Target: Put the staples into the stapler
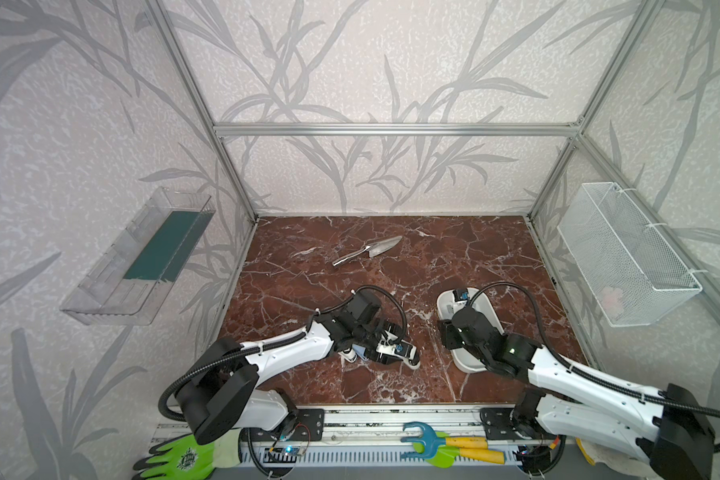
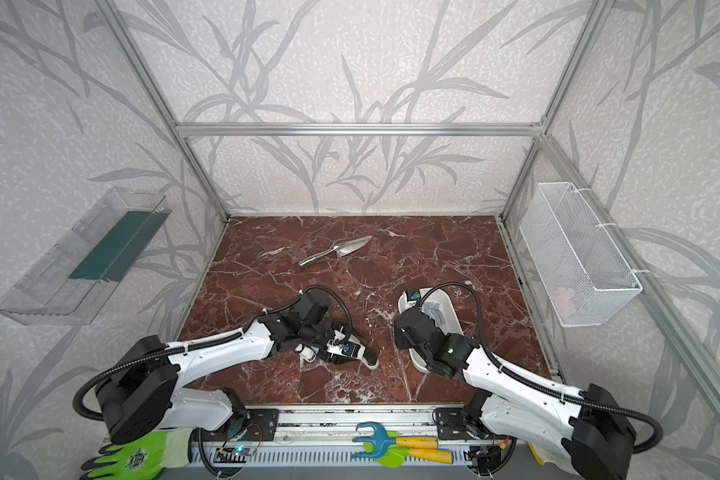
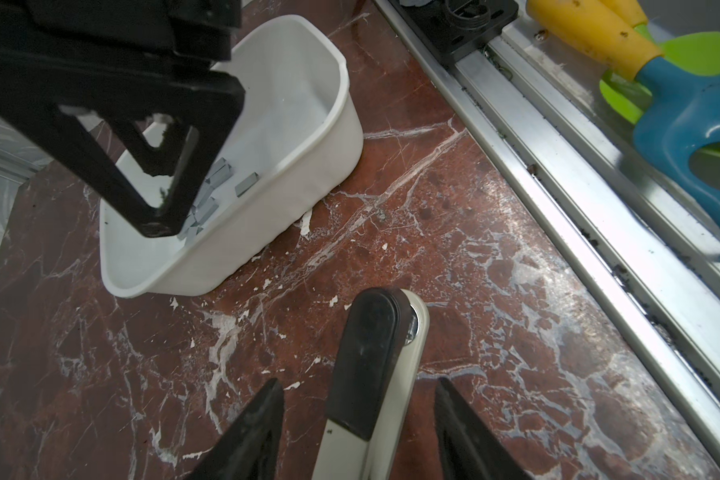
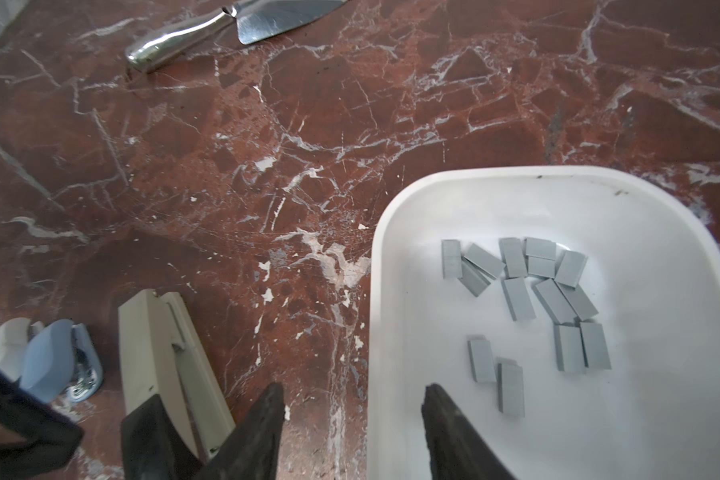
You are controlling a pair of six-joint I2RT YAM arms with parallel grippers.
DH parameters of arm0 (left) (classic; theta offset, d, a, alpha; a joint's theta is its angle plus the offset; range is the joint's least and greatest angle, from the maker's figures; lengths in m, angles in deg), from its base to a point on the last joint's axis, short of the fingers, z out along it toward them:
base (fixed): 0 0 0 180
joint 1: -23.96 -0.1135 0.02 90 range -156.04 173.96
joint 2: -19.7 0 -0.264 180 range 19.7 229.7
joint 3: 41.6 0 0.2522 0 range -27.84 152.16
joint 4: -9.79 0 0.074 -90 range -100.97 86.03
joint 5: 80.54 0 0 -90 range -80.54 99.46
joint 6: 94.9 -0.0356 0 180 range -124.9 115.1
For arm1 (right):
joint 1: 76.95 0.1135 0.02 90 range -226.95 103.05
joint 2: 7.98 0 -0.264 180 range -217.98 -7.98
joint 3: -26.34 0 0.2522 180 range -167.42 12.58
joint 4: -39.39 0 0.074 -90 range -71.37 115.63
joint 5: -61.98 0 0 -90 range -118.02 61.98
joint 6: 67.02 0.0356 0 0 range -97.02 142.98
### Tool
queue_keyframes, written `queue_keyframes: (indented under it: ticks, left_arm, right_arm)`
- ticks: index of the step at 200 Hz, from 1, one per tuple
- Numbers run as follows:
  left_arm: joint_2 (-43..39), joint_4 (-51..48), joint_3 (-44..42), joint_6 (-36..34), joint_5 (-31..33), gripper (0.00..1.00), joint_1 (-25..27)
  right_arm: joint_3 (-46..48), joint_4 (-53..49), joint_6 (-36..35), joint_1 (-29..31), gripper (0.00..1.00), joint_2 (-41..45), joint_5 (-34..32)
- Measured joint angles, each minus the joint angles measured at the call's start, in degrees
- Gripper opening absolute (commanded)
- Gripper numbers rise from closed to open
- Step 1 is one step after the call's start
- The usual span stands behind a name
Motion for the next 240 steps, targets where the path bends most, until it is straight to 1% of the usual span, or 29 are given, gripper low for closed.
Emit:
queue_keyframes:
  ticks: [33, 70, 107, 182, 240]
  left_arm:
    - [3.5, -2.7, 3.1, -1.2, -0.8, 0.6, 0.0]
    - [7.0, -6.3, 6.4, -2.6, -1.9, 0.6, 0.0]
    - [10.5, -10.0, 10.9, -4.0, -2.8, 0.6, 0.0]
    - [15.4, -12.4, 12.5, -5.1, -2.8, 0.6, 0.3]
    - [18.9, -13.9, 16.1, -5.9, -2.4, 0.6, 1.3]
  right_arm:
    - [2.4, 0.0, -1.0, 0.0, 0.56, 6.2, 0.8]
    - [5.3, -0.4, -1.5, 0.0, 0.6, 10.8, 0.7]
    - [6.1, -0.7, -2.0, 0.0, 0.61, 11.4, 0.7]
    - [7.4, -0.6, -2.1, 0.0, 0.62, 12.1, 0.6]
    - [8.9, -0.6, -2.1, 0.0, 0.63, 14.8, -0.3]
